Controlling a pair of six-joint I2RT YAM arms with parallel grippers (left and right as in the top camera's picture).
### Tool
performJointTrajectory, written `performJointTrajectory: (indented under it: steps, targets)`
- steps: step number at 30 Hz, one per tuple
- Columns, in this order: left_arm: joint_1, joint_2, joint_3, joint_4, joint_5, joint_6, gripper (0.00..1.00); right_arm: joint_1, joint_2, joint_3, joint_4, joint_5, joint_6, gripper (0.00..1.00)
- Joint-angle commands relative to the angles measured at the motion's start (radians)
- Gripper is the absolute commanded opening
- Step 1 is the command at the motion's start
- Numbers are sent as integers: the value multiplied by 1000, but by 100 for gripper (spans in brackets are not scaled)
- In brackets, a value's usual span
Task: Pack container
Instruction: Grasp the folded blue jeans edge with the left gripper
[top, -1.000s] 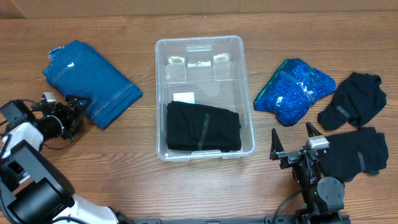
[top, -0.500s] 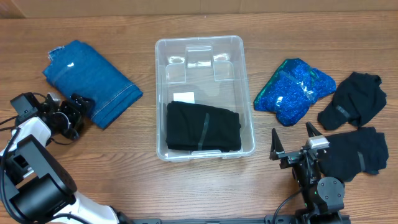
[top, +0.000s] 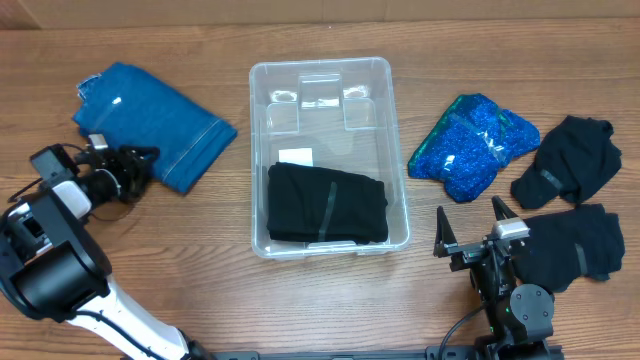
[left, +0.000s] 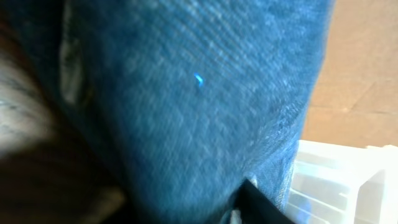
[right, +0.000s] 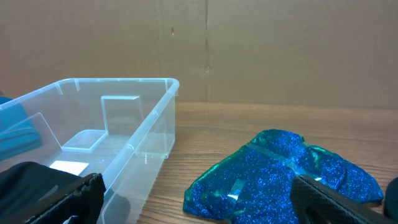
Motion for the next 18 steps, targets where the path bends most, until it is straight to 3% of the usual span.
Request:
performJointTrajectory:
  steps: [1, 8, 11, 18]
  targets:
    - [-48, 92, -49, 21, -68, -19, 7, 0, -3, -10, 6, 10, -4, 100]
    - [-47, 63, 22, -14, -11, -41, 4, 0, -3, -10, 6, 10, -4, 100]
    - [-50, -45, 42, -118, -36, 27, 4, 0, -3, -10, 6, 10, -4, 100]
    - [-49, -335, 42, -496, -288, 205, 4, 0, -3, -10, 6, 10, -4, 100]
